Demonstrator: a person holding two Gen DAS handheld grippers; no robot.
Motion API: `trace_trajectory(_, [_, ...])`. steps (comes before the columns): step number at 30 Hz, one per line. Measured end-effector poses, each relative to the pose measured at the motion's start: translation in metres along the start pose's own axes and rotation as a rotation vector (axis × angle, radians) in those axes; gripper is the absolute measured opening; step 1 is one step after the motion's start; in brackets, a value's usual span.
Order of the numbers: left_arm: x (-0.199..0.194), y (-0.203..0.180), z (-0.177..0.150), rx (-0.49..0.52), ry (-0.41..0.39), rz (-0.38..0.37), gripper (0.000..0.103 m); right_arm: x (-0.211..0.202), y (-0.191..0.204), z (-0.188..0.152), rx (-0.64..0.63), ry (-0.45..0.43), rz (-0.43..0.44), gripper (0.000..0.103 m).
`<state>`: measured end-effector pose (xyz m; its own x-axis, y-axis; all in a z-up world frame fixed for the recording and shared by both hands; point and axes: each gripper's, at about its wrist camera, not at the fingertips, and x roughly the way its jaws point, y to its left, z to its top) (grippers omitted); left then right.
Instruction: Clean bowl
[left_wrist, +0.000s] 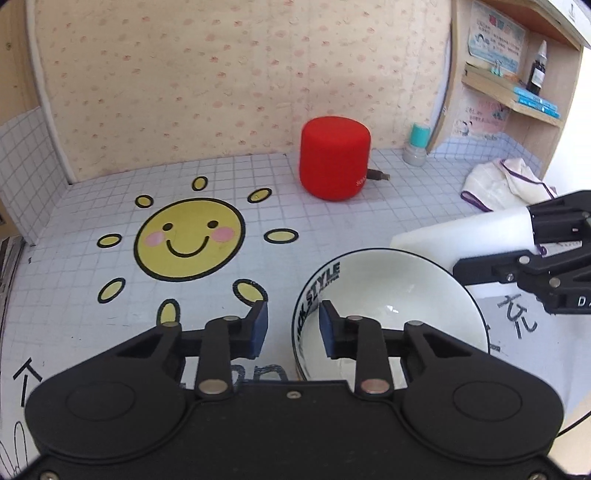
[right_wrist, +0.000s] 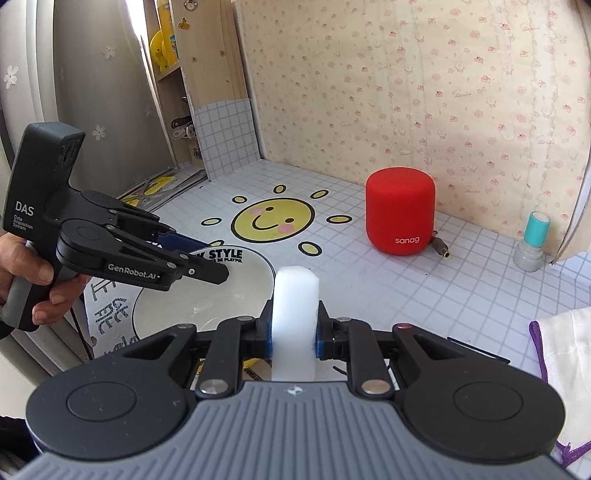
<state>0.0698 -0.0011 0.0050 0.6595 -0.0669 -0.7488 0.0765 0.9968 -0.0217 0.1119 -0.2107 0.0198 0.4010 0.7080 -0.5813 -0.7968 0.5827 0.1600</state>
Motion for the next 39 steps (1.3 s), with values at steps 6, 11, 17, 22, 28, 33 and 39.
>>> trace_trajectory(6, [0.004,0.004,-0.001,-0.031,0.011,-0.053,0.018,0.003,0.000,0.001,-0.007,0.007,0.006,0.021])
trace_trajectory(11, [0.004,0.001,-0.007,-0.122,0.023,0.005,0.018,0.005,-0.001,0.004,-0.008,0.007,0.003,0.021])
trace_trajectory(17, [-0.001,0.000,-0.014,-0.231,0.030,0.056,0.018,0.009,-0.003,0.012,-0.023,0.012,0.010,0.021])
trace_trajectory(22, [-0.005,-0.004,-0.022,-0.317,0.017,0.098,0.018,0.016,-0.005,0.021,-0.037,0.022,0.013,0.021])
trace_trajectory(28, [-0.010,-0.010,-0.028,-0.383,0.001,0.139,0.018,0.014,-0.002,0.025,-0.063,0.023,0.020,0.021])
trace_trajectory(33, [-0.010,-0.014,-0.030,-0.394,-0.008,0.158,0.018,0.018,-0.003,0.028,-0.074,0.039,0.031,0.021])
trace_trajectory(39, [-0.010,-0.015,-0.030,-0.403,-0.009,0.165,0.018,0.037,-0.002,0.038,-0.084,0.057,0.048,0.021])
